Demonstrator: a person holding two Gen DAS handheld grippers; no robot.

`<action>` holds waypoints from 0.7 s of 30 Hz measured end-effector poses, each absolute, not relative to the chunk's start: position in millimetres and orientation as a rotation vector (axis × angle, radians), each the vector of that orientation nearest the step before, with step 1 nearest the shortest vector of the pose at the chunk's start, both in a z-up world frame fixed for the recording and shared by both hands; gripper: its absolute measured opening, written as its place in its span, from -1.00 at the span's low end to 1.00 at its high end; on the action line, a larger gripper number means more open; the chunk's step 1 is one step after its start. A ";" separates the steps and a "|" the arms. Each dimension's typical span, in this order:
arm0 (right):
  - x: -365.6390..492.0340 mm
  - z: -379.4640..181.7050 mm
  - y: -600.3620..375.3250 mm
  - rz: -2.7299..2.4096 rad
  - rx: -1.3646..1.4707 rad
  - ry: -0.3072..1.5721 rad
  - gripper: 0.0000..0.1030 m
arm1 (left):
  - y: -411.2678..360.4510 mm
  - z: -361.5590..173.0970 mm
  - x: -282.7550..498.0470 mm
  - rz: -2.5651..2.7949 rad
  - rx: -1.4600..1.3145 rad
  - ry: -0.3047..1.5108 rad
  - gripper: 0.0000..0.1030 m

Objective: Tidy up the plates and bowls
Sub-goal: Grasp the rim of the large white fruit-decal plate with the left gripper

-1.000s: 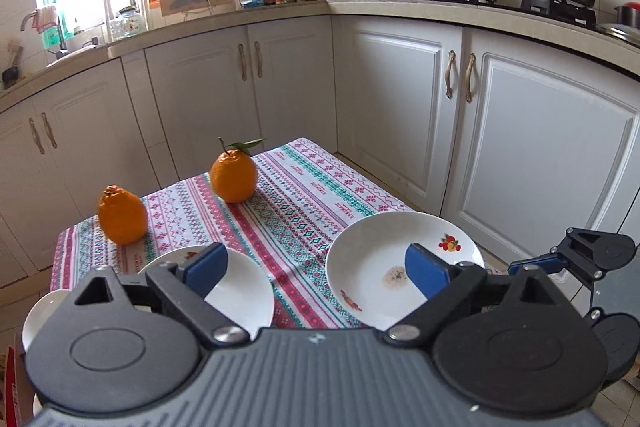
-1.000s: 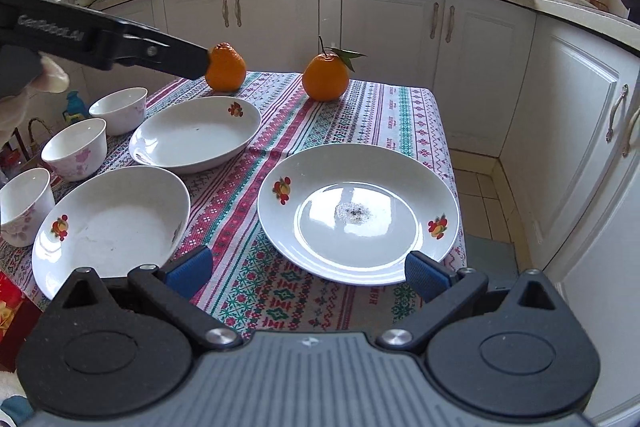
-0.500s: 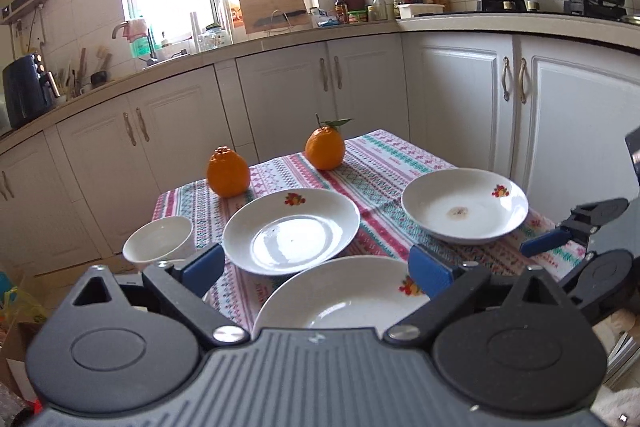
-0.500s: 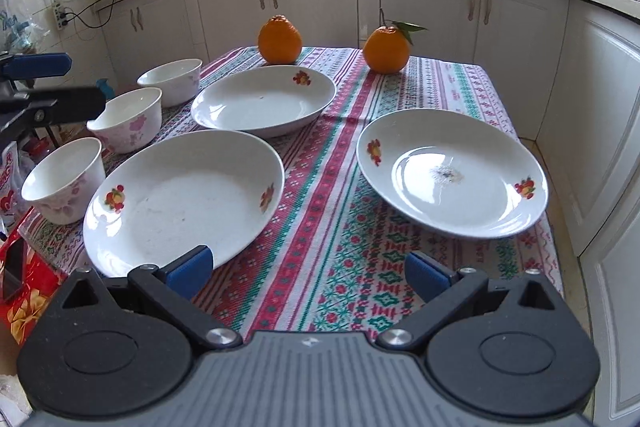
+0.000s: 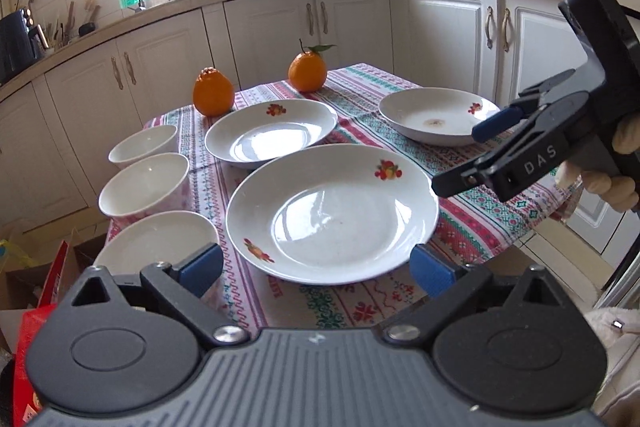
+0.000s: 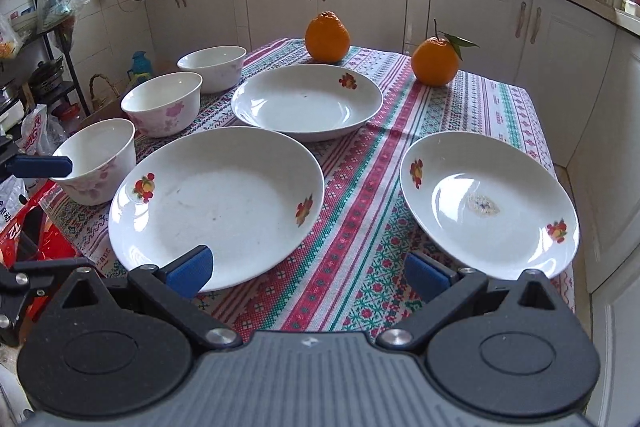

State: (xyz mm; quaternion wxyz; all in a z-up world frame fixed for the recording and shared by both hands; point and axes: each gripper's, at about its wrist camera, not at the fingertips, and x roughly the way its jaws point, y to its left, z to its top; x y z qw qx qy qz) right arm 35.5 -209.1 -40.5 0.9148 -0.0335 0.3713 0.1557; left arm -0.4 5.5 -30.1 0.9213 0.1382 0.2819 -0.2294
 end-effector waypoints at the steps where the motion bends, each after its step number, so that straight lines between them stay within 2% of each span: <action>1: 36.0 -40.3 -208.9 0.332 -0.070 0.759 1.00 | 3.9 -31.0 0.7 -0.475 0.280 0.586 0.93; 13: 29.1 -63.9 -207.5 0.539 -0.176 0.731 1.00 | -3.4 -7.1 43.2 -0.552 0.335 0.628 0.93; 21: 37.3 -84.0 -194.9 0.613 -0.220 0.717 1.00 | -17.1 -8.3 112.2 -0.585 0.304 0.786 0.87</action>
